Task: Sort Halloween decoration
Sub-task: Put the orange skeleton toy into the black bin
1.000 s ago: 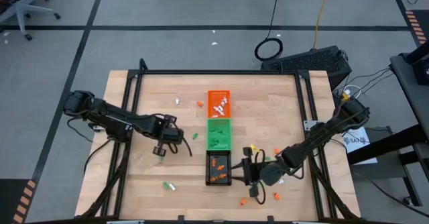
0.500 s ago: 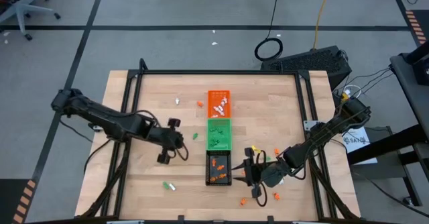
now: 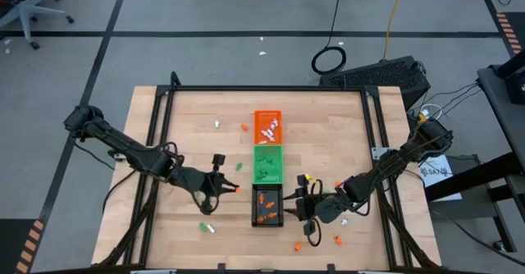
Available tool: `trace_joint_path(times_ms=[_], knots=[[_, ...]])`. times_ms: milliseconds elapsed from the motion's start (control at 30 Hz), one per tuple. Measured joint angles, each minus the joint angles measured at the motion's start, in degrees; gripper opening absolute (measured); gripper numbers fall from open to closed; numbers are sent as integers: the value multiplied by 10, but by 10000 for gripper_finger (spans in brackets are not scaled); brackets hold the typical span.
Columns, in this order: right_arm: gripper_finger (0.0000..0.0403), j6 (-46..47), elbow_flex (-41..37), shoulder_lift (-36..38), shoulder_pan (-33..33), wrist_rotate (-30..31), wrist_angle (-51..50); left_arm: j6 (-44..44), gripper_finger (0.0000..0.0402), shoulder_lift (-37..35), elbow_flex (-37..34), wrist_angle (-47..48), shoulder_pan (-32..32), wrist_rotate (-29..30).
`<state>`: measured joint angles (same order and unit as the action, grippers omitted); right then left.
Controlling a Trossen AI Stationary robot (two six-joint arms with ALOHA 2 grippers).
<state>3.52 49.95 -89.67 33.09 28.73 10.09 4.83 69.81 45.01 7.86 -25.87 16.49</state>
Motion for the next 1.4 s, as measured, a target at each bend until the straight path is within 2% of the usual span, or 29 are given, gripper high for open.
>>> trace_joint_path(times_ms=[233, 367, 500, 967, 1233, 1400], knots=[[141, -28, 0, 0, -12, -3, -6, 19, 15, 1, -58, -172, 0, 1], [141, -37, 0, 0, -18, -3, -14, 15, 15, 1, -91, -237, 0, 8], [141, -35, 0, 0, -27, -3, -18, 15, 15, 1, -106, -259, 0, 23], [141, 8, 0, 0, -31, -3, -16, 12, 15, 3, -110, -277, -1, 18], [141, 55, 0, 0, -30, -3, -16, 1, 15, 39, -110, -293, -1, 1], [141, 91, 0, 0, -30, -4, -17, 0, 15, 71, -110, -336, -1, 1]])
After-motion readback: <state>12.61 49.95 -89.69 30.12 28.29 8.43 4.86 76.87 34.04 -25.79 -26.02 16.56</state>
